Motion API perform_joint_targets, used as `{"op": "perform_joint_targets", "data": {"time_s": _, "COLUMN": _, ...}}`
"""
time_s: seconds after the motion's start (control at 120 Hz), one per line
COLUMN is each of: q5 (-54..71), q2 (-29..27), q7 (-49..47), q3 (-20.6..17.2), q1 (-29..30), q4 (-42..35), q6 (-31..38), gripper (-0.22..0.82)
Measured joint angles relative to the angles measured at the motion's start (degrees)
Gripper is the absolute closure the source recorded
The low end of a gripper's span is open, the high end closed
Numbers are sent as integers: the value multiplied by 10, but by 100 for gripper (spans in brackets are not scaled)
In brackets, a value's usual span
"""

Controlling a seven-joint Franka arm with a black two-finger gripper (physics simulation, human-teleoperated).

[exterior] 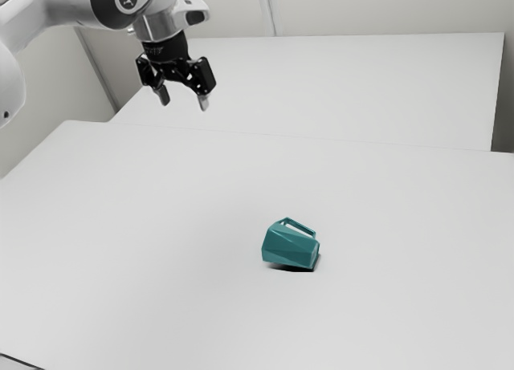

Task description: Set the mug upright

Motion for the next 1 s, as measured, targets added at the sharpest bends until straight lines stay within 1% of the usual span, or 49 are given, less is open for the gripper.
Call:
{"op": "perform_joint_targets", "data": {"time_s": 0.292, "q5": -9, "q2": -2, "q7": -6, "q3": -2, "q1": 2, "q4": 1, "q6": 0, "gripper": 0}}
{"op": "perform_joint_targets", "data": {"time_s": 0.367, "q5": -53, "q2": -4, "q7": -7, "q3": 1, "q1": 11, "q4": -6, "q6": -3, "gripper": 0}}
{"op": "perform_joint_targets", "data": {"time_s": 0.475, "q5": -133, "q2": -6, "q7": -6, "q3": 2, "q1": 40, "q4": -31, "q6": -3, "gripper": 0}}
{"op": "perform_joint_targets", "data": {"time_s": 0.575, "q5": -195, "q2": -24, "q7": -5, "q3": 3, "q1": 58, "q4": -79, "q6": 9, "gripper": 0}}
{"op": "perform_joint_targets", "data": {"time_s": 0.683, "q5": -256, "q2": -29, "q7": -6, "q3": 2, "q1": 71, "q4": -137, "q6": 25, "gripper": 0}}
{"op": "perform_joint_targets", "data": {"time_s": 0.85, "q5": -315, "q2": -22, "q7": -6, "q3": -1, "q1": 78, "q4": -203, "q6": 68, "gripper": 0}}
{"op": "perform_joint_targets", "data": {"time_s": 1.0, "q5": -351, "q2": -14, "q7": 14, "q3": -3, "q1": 70, "q4": -257, "q6": 115, "gripper": 0}}
